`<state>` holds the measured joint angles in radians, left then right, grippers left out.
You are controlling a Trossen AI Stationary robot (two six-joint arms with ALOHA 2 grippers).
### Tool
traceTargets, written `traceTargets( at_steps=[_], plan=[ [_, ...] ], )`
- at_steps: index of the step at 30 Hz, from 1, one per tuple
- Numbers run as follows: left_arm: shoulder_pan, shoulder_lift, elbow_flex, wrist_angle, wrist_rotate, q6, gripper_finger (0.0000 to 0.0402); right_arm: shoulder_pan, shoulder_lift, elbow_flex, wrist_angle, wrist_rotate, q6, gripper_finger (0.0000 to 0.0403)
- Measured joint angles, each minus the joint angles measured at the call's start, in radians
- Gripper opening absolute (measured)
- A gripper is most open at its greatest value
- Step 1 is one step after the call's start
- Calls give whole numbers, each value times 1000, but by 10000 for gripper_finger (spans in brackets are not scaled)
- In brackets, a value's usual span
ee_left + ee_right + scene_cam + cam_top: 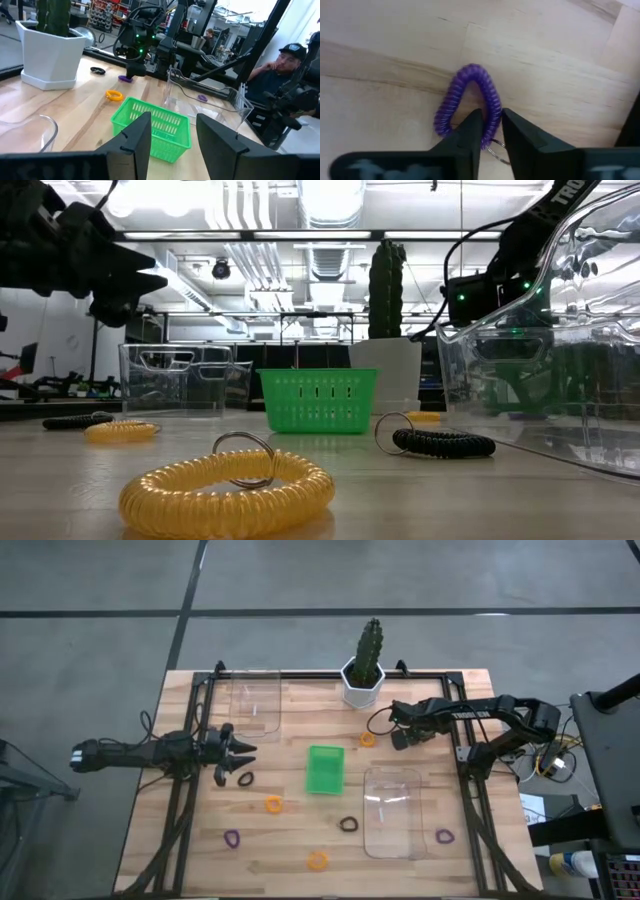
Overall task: Sort spring keychains
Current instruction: Put the top purple spring keychain into the top transparent bin
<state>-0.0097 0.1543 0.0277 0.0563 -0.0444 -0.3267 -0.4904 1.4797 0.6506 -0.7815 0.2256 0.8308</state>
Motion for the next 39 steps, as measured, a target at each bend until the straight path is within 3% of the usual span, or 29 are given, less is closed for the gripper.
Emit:
traceTargets(
  at_steps=[5,12,15,21,27,33,39],
  plan=[
    [0,0,0,0,0,-88,149,0,-1,0,7,3,5,19],
    [0,0,0,0,0,-205,149,-2,-56,35,1,17,0,14],
    [0,0,0,0,0,-246,149,2,-117,57,-5,-30,-12,14],
    [0,0,0,0,0,-287,149,12,-286,111,-1,-209,-66,13],
    [0,0,0,6,-4,-288,149,50,-475,137,68,-469,-140,13],
    [0,0,0,62,-103,-330,149,105,-618,134,287,-685,-179,13],
    [0,0,0,122,-250,-373,149,180,-669,133,596,-852,-270,13]
  ],
)
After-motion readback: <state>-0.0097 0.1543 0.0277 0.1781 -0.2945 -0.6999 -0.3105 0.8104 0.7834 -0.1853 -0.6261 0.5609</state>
